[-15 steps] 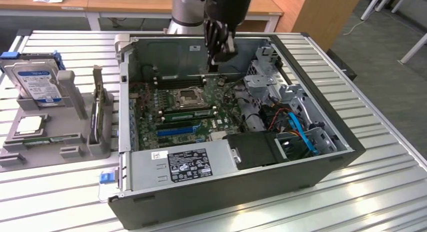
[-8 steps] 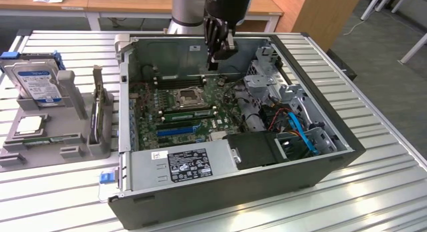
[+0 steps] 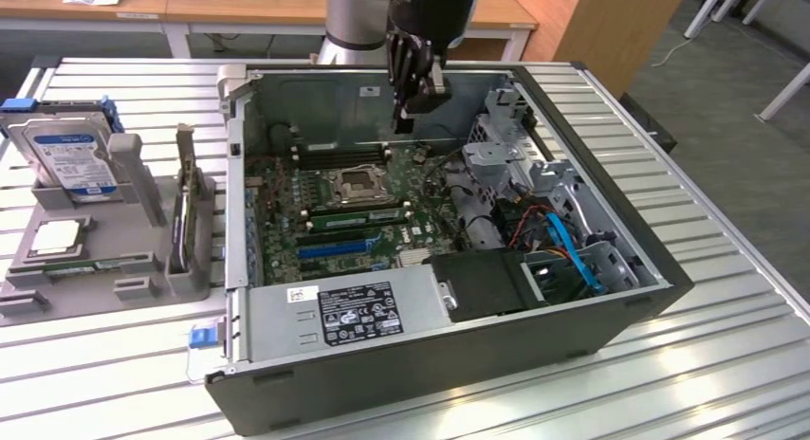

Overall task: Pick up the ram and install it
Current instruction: 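Press down the ram until it locks into place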

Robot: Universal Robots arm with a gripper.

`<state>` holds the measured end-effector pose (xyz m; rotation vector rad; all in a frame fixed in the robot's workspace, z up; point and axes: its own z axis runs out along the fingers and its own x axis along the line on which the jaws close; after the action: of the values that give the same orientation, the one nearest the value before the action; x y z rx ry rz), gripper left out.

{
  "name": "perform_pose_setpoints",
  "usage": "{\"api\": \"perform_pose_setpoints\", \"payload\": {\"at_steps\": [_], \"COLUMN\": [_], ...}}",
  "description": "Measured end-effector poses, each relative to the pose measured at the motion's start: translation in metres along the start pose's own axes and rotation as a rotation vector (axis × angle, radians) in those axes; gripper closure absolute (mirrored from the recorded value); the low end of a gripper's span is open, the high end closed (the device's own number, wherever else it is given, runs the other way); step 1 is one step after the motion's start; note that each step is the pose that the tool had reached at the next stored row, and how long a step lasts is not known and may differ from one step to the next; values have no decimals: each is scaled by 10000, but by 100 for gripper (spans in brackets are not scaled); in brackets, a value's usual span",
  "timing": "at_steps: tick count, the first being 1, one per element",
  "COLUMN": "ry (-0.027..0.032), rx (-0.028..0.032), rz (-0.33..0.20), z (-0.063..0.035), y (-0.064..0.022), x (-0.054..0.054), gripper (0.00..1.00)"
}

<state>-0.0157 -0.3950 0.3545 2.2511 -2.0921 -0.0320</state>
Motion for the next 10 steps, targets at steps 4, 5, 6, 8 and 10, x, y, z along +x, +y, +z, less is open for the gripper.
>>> {"api": "perform_pose_setpoints", "payload": {"at_steps": [4, 5, 6, 8, 10], "ry": [-14, -25, -35, -58, -82], "rx": [-6, -12, -17, -29, -39], "rz": [216, 381, 547, 906, 1265], "z": [1, 0, 0, 0, 1], "y": [0, 1, 1, 0, 0], "x": [-2, -2, -1, -1, -1], "gripper": [89, 89, 89, 89, 89]}}
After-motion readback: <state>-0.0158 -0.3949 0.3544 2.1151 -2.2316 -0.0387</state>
